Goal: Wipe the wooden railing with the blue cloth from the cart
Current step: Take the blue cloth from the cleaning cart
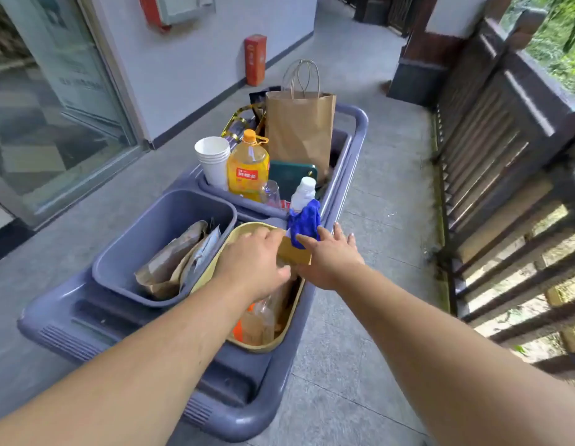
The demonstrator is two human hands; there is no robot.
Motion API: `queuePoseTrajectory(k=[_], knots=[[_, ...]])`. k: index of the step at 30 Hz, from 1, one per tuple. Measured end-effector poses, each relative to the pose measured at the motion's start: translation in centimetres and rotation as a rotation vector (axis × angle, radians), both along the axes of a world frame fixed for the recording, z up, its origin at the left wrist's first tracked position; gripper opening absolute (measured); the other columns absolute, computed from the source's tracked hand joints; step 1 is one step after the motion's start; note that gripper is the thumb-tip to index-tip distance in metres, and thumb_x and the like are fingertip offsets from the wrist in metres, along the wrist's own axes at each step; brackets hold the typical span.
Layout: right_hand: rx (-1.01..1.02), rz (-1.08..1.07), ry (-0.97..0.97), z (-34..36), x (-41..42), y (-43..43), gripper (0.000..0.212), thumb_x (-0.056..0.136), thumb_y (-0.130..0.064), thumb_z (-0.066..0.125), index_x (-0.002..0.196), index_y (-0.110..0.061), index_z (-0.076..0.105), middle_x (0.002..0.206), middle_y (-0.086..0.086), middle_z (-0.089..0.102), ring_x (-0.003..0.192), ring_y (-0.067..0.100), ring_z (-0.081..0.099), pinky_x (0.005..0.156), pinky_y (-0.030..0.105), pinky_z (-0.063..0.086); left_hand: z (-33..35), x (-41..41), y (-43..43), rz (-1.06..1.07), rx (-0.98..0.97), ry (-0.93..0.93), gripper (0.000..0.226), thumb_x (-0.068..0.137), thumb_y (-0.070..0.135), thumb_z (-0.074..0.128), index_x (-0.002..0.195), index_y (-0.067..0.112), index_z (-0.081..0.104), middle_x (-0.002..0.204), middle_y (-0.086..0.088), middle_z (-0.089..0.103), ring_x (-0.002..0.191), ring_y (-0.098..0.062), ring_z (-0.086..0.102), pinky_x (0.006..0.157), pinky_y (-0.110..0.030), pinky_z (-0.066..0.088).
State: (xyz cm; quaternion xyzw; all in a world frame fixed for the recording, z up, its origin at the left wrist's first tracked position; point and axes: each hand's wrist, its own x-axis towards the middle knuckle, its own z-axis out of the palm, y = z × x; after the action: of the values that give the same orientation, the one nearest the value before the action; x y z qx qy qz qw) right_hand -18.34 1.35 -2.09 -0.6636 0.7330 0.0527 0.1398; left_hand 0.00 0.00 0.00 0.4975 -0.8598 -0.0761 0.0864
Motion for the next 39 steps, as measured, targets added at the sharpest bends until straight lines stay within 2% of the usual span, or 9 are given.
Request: queuePoseTrajectory(k=[11,14,16,21,24,26,31,36,39], knots=[[0.104,-0.179,-0.112,0.2,0.2,-1.7,0.054,0.091,-0.039,0.056,0.142,-0.023,0.048,0.159,0.006,0.035,0.156,0.042,0.005,0.121,0.066,0.010,0.8,1.5,-0.2,0.010,-0.001,-0.002,0.057,0.082,0.048,0.056,0.133,0.025,0.046,0.132,0.001,0.055,0.114,-0.025,0.052,0.084,-0.043,0.051],[0.044,-0.171,-0.194,1.4,0.4,-1.1,0.034,0.097,-0.029,0.053,0.127,-0.013,0.058,0.143,0.007,0.051,0.144,0.035,0.035,0.112,0.046,0.035,1.6,1.7,-0.1,-0.001,-0.021,0.001,0.056,0.082,0.048,0.056,0.133,0.025,0.046,0.133,0.002,0.056,0.115,-0.024,0.053,0.084,-0.043,0.051],[-0.064,-0.182,-0.328,2.5,1.1,0.2,0.032,0.101,-0.028,0.053,0.125,-0.009,0.063,0.135,0.007,0.059,0.127,0.028,0.052,0.087,0.029,0.037,2.0,1.8,-0.1,-0.013,-0.022,0.018,0.058,0.081,0.048,0.057,0.134,0.027,0.044,0.133,0.001,0.056,0.115,-0.025,0.054,0.085,-0.043,0.052],[-0.228,-0.405,-1.022,8.6,2.3,5.9,0.036,0.103,-0.016,0.059,0.138,-0.019,0.064,0.133,0.003,0.068,0.088,0.002,0.066,0.077,0.013,0.050,4.3,1.4,0.3,-0.040,0.024,0.050,0.068,0.077,0.046,0.068,0.137,0.031,0.039,0.133,0.000,0.055,0.111,-0.028,0.057,0.085,-0.044,0.053],[-0.295,-0.489,-1.230,13.1,1.3,10.1,0.028,0.104,-0.012,0.058,0.126,-0.021,0.072,0.123,0.012,0.074,0.106,0.025,0.070,0.103,0.036,0.054,6.5,-0.2,1.5,-0.119,0.104,0.125,0.067,0.074,0.046,0.071,0.134,0.037,0.041,0.130,0.002,0.057,0.109,-0.028,0.059,0.081,-0.041,0.052],[-0.350,-0.519,-1.284,15.4,-0.1,13.0,0.027,0.104,-0.011,0.057,0.122,-0.020,0.074,0.124,0.005,0.075,0.119,0.016,0.066,0.112,0.050,0.046,7.8,-2.0,2.7,-0.160,0.118,0.165,0.048,0.079,0.045,0.066,0.122,0.035,0.048,0.120,0.000,0.064,0.104,-0.030,0.061,0.073,-0.039,0.049],[-0.586,-0.682,-1.225,18.7,-5.7,21.8,0.030,0.101,-0.006,0.056,0.121,-0.020,0.074,0.118,-0.002,0.077,0.115,0.013,0.069,0.102,0.044,0.052,12.0,-8.7,6.8,-0.264,0.168,0.282,0.020,0.089,0.043,0.062,0.101,0.027,0.063,0.097,-0.003,0.072,0.092,-0.030,0.062,0.071,-0.037,0.047],[-0.722,-0.825,-1.018,17.9,-10.2,31.0,0.038,0.095,-0.005,0.070,0.131,-0.015,0.063,0.121,0.008,0.072,0.087,0.005,0.069,0.080,0.020,0.053,16.3,-18.2,14.8,-0.474,0.375,0.407,0.006,0.080,0.033,0.069,0.079,0.029,0.065,0.065,0.012,0.069,0.059,-0.004,0.060,0.051,-0.023,0.043],[-0.740,-0.845,-0.901,17.1,-12.3,35.4,0.063,0.084,-0.027,0.085,0.137,-0.032,0.051,0.121,-0.006,0.070,0.090,0.001,0.068,0.082,0.017,0.050,18.2,-24.2,19.7,-0.613,0.467,0.455,0.008,0.079,0.030,0.069,0.075,0.028,0.062,0.055,0.014,0.064,0.046,-0.001,0.053,0.044,-0.022,0.041]])
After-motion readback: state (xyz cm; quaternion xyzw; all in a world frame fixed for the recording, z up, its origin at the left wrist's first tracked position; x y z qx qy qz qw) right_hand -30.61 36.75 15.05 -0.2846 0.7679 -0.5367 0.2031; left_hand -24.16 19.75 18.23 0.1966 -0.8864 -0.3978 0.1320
